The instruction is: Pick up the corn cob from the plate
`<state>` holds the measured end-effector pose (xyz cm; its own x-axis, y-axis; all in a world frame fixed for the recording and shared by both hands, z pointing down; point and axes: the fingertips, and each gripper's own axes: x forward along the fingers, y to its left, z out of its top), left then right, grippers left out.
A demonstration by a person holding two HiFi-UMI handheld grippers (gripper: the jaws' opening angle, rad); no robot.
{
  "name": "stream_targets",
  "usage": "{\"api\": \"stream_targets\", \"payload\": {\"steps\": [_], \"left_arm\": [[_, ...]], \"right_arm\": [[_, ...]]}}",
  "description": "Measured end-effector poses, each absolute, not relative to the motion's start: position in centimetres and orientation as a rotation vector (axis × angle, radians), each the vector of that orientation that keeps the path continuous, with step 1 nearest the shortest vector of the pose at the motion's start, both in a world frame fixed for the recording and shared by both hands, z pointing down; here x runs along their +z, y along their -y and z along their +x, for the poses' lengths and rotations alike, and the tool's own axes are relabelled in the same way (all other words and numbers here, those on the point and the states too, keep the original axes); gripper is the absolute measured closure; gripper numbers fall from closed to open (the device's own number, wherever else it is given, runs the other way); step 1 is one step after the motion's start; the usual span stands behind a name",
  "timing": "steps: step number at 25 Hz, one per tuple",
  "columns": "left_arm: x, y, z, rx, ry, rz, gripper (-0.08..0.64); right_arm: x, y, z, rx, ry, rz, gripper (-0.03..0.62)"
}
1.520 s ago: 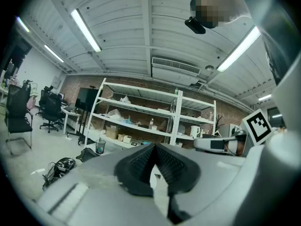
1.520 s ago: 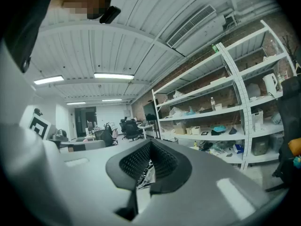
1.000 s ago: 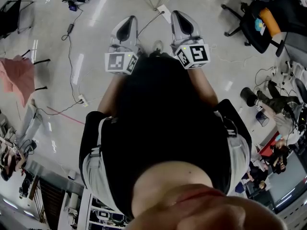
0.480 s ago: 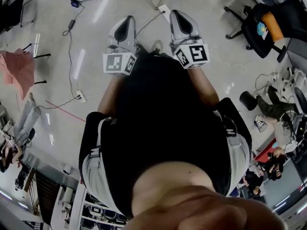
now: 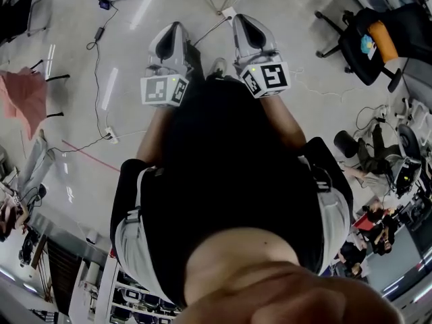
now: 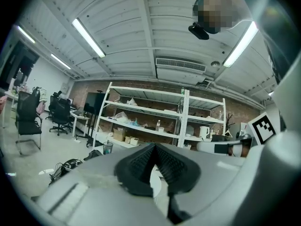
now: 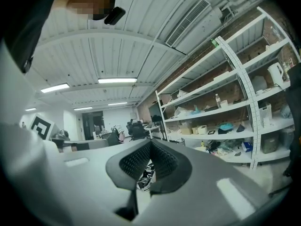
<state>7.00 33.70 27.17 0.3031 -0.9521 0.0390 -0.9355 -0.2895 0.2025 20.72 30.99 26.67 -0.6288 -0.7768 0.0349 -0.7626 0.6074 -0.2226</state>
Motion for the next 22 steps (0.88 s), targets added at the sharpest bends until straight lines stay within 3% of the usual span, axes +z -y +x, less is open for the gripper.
{"api": "stream_targets", "payload": {"steps": [22], "left_arm": [[29.3, -20.0, -0.3, -0.126, 1.609, 2.382, 0.558]], "right_arm": [[28.4, -18.2, 13.1, -0.359, -2.770, -1.458, 0.584]]}}
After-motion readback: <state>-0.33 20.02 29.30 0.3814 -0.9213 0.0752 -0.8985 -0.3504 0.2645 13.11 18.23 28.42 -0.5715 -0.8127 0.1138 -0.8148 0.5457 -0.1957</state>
